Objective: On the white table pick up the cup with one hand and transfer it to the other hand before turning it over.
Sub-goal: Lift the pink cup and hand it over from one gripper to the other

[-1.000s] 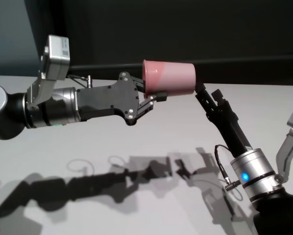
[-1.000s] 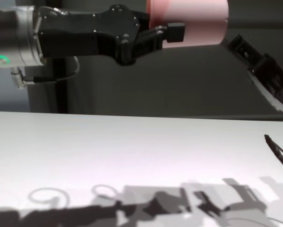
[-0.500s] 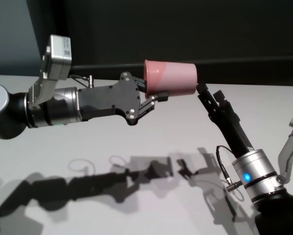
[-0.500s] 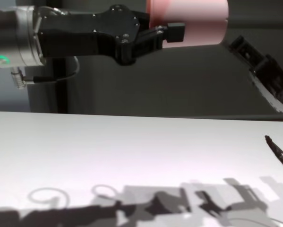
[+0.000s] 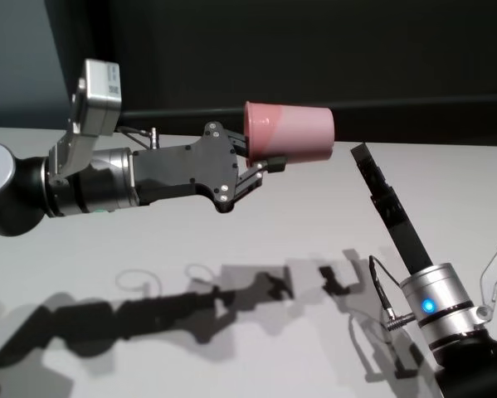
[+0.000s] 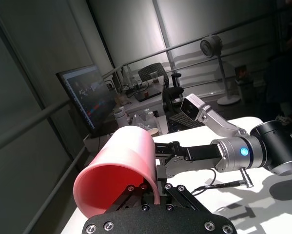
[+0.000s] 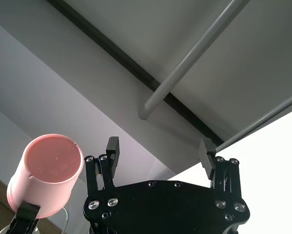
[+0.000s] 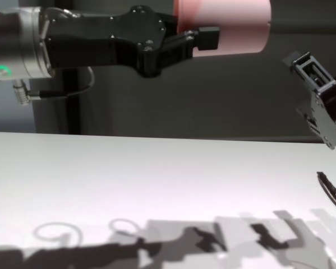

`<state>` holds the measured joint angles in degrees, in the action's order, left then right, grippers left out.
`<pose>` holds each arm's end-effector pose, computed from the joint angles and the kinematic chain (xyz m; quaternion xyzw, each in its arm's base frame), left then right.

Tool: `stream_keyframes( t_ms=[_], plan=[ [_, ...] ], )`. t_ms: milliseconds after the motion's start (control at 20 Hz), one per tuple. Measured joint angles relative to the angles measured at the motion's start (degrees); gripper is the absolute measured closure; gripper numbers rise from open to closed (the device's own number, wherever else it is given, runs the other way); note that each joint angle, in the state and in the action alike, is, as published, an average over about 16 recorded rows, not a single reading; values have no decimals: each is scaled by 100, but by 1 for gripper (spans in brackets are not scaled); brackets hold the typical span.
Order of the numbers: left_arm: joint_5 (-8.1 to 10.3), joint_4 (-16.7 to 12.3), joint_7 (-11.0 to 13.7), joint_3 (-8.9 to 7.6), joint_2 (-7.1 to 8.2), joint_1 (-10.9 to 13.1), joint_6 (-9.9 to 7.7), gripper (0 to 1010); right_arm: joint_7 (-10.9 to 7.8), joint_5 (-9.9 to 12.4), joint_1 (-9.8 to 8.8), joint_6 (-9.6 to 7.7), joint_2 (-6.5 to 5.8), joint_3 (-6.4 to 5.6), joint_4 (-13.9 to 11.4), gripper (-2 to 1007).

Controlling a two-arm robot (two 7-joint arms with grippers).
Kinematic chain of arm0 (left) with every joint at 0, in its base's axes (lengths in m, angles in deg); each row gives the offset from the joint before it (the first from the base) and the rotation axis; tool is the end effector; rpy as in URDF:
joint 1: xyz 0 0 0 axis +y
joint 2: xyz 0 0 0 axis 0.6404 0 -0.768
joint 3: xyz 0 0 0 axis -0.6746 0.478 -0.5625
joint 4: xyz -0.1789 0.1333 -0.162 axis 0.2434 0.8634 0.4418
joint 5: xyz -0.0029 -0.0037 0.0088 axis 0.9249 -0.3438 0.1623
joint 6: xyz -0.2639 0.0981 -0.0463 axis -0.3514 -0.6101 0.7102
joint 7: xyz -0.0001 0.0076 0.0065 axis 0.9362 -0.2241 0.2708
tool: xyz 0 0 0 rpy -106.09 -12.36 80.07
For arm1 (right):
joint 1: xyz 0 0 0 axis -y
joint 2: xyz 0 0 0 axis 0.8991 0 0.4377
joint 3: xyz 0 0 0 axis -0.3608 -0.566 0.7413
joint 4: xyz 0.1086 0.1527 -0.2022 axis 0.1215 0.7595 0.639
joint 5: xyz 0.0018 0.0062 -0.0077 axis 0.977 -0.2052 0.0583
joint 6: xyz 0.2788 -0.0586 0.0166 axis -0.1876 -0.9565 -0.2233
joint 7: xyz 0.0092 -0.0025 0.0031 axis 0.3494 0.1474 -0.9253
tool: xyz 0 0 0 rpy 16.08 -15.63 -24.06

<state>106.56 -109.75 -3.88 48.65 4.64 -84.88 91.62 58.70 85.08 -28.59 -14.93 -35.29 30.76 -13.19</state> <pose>0.4089 0.0253 -0.1738 0.0214 -0.1577 0.0638 0.9852 0.2897 0.0379 -0.2892 0.3792 0.2991 -0.4365 0.7591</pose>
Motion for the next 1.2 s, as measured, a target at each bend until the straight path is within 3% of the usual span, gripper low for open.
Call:
stream_keyframes(
  t_ms=[400, 650, 950, 1200],
  plan=[
    [0, 0, 0, 0, 0, 0, 0, 973, -269, 991, -10, -432, 78, -136, 200, 3],
    [0, 0, 0, 0, 0, 0, 0, 973, -444, 1496, -9, -673, 111, -185, 261, 4],
    [0, 0, 0, 0, 0, 0, 0, 973, -630, 1925, 17, -870, 131, -182, 292, 4],
    [0, 0, 0, 0, 0, 0, 0, 973, -723, 2110, 67, -954, 123, -110, 303, 3]
  ],
)
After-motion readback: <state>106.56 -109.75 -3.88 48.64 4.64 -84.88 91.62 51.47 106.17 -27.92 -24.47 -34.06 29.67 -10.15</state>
